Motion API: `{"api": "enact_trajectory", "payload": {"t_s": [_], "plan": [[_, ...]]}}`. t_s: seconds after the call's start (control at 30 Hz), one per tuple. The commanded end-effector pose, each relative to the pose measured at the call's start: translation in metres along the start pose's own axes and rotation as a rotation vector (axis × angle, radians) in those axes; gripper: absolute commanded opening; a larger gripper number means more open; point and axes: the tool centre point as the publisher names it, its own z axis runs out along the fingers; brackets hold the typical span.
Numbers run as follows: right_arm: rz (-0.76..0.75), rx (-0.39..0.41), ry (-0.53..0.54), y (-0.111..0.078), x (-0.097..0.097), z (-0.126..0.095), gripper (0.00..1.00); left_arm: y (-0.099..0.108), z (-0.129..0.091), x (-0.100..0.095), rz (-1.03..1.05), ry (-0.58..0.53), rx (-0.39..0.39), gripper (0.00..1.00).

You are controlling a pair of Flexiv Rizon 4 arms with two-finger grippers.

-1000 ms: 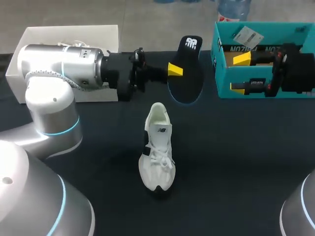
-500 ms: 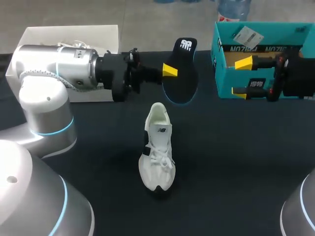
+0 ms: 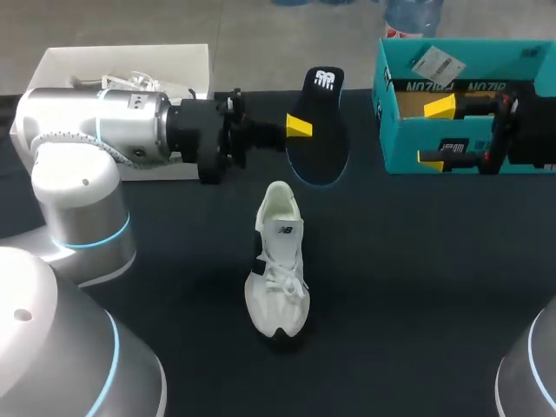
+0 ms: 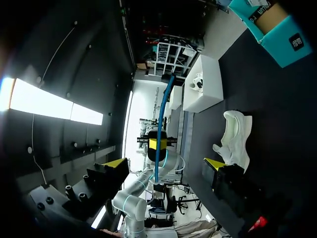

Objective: Take the shoe out of the shoebox, open the shoe tongue, remove and reinsert the insole, then place the shoe into the shoebox

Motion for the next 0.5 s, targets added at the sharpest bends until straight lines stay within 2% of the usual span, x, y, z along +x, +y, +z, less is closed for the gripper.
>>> {"api": "enact_trajectory", "payload": {"t_s": [0.03,0.1,0.3,0.33,0.5], "plan": [[0.0,-0.001,-0.001,0.0,0.0,0.001,1.0,-0.001,0.0,0.0,0.001,0.002,-0.003,0.0],[0.0,-0.001,-0.001,0.0,0.0,0.001,1.0,-0.001,0.0,0.0,0.001,0.002,-0.003,0.0],[0.0,-0.001,-0.001,0.0,0.0,0.001,1.0,0.0,0.004,-0.02,-0.453,0.067,-0.099,0.0],[0.0,-0.001,-0.001,0.0,0.0,0.001,1.0,0.002,0.006,-0.022,-0.532,0.098,-0.138,0.0],[0.0,-0.001,-0.001,0.0,0.0,0.001,1.0,0.003,0.007,-0.027,-0.773,0.057,-0.138,0.0]]}}
